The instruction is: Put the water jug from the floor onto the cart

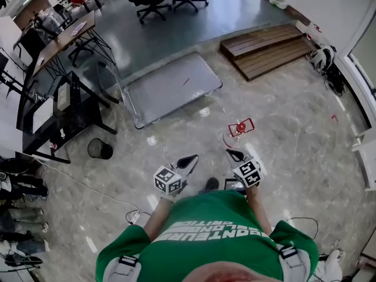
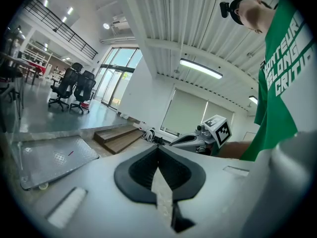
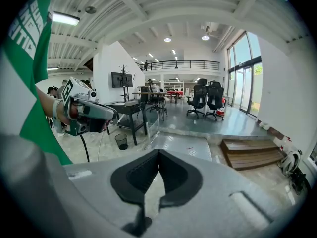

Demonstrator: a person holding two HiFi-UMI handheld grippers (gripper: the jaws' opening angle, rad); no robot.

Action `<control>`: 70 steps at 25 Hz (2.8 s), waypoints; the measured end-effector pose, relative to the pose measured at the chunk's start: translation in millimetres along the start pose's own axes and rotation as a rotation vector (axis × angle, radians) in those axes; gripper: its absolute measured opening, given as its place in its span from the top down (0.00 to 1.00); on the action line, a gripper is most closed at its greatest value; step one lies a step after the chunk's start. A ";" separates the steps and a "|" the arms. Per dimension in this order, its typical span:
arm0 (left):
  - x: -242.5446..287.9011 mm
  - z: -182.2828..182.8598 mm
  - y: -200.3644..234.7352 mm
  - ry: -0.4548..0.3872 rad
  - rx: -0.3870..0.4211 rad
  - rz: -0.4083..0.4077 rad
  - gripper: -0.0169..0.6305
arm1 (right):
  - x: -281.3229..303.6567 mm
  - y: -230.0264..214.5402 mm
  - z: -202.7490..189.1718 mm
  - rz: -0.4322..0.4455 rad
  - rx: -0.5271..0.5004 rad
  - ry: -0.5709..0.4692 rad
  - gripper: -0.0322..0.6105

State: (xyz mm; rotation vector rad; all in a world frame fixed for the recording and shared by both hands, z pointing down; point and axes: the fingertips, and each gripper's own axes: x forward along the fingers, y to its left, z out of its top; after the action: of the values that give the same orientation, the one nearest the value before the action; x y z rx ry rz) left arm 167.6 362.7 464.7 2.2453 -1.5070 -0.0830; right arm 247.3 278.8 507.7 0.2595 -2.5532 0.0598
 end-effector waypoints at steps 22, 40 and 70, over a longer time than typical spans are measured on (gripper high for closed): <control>53.2 2.5 6.6 0.018 -0.022 0.001 0.96 | -9.2 -57.9 -28.6 -0.014 0.087 0.018 0.96; 68.2 27.8 48.3 0.004 -0.033 -0.015 0.96 | 34.8 -74.3 -0.6 0.010 0.055 0.036 0.96; 77.8 101.9 199.7 -0.042 -0.032 -0.048 0.96 | 154.1 -123.1 92.2 -0.039 0.035 0.052 0.96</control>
State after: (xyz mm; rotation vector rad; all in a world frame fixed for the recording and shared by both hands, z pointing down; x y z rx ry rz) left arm -3.1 197.9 463.6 2.2676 -1.4628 -0.1690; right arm 95.7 122.6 512.8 0.3173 -2.4966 0.0949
